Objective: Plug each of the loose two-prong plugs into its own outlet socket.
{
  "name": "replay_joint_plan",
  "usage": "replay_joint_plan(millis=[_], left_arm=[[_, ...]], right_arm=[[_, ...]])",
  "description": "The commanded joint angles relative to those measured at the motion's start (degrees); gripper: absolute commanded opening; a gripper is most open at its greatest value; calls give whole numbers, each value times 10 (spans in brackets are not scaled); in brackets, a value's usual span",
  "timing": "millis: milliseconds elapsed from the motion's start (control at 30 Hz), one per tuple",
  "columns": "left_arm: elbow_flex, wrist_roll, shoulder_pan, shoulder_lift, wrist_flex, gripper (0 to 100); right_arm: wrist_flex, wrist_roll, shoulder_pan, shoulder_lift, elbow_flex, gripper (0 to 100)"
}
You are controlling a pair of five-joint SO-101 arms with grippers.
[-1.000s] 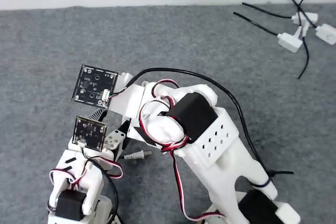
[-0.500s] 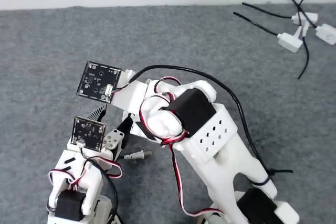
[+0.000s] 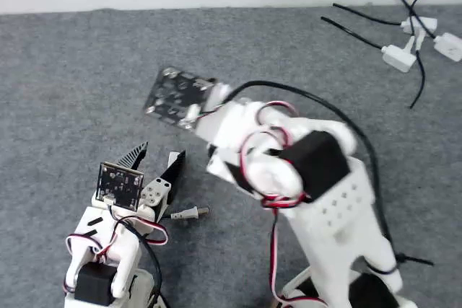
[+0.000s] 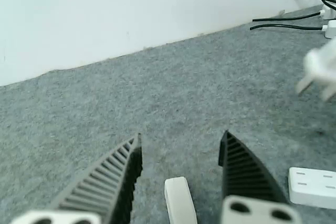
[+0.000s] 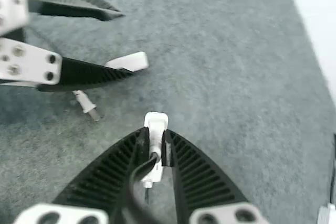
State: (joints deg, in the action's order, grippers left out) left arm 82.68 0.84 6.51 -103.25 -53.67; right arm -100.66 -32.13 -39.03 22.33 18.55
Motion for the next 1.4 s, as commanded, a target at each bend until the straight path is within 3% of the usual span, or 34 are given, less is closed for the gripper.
replay_joint_plan(millis=[0, 200, 300, 433, 700, 1000, 1367], left_arm=[[-4, -2, -3, -10, 24, 236], [7, -1, -39, -10, 47, 236], [17, -1, -54, -10, 65, 236], [23, -4, -51, -10, 69, 236], [24, -5, -51, -10, 69, 236], [25, -25, -51, -10, 77, 236], [43, -41, -51, -10, 101, 236]], right_arm=[[-23, -8, 34, 23, 1, 9], [-23, -9, 52, 29, -98, 9], [-23, -47, 53, 29, -169, 9], [-22, -176, 82, 29, -241, 9], [-17, -511, 189, 28, -316, 10], [17, -650, 191, 25, -364, 10], [42, -875, 193, -7, -360, 10]])
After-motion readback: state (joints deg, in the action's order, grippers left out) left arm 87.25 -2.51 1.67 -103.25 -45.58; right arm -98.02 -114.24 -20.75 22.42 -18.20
